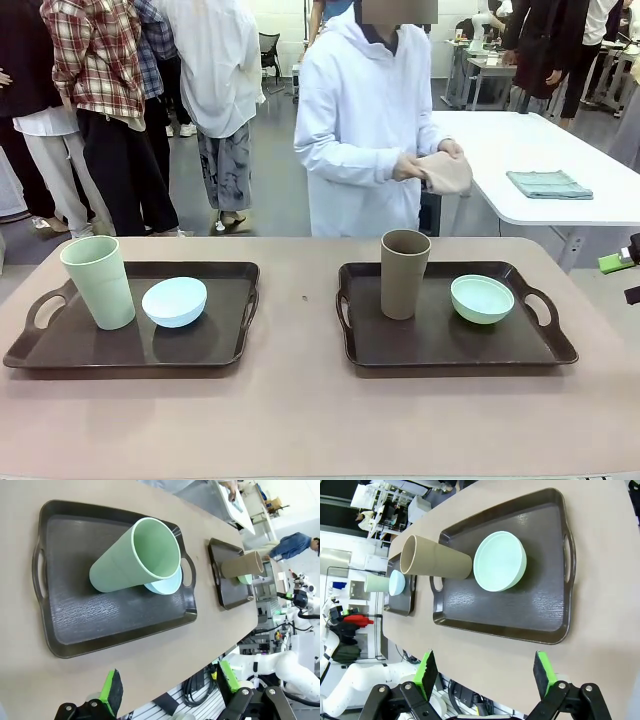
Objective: Set up a tray with a mat and arrange the tableware.
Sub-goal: Pick up the Picnic Bowl and Reusable plastic cup from the Handle tray in front of the human's position and hold them in the air.
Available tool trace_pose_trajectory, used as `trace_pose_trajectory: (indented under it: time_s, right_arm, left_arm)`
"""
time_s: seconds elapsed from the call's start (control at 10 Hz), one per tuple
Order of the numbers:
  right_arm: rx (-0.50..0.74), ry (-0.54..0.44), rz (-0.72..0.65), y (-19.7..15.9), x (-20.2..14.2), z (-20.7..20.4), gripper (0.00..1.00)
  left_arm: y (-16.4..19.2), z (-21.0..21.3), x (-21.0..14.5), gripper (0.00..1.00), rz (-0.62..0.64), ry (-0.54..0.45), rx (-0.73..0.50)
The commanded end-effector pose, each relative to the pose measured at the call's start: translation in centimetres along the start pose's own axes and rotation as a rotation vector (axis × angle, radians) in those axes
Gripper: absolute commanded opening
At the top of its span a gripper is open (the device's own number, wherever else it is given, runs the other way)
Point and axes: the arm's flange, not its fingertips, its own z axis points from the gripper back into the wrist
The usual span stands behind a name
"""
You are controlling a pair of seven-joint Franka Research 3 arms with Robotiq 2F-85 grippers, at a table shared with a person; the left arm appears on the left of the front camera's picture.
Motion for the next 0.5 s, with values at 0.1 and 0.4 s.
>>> trace_pose_trajectory:
  time_s: [0.1, 0.4]
  right_arm:
    - [0.018, -0.003, -0.011, -0.03, 0.17, -0.07, 1.0]
    - [0.018, -0.003, -0.011, -0.03, 0.17, -0.07, 1.0]
  left_arm:
    - [0.12, 0.15, 0.09, 1.0, -0.02, -0.015, -0.024]
    - [0.12, 0.15, 0.09, 1.0, -0.02, -0.015, -0.024]
